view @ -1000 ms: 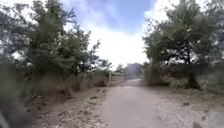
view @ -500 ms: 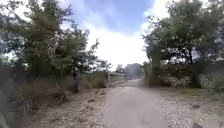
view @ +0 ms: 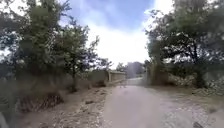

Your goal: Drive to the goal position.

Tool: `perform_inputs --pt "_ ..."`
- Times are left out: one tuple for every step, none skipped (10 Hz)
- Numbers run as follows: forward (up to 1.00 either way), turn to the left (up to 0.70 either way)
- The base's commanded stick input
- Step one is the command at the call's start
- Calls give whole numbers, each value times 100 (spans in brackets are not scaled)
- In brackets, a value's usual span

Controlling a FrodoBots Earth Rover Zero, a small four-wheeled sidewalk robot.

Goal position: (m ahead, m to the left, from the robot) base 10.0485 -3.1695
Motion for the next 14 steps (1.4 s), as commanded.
perform_inputs --pt "70 -14" --pt "70 -14" --pt "70 -14" --pt "70 -14" --pt "70 -14" --pt "70 -14" --pt "70 -14" --pt "70 0" --pt "70 0" --pt "70 0" --pt "70 0" --pt "70 0" --pt "70 0" --pt "70 0"
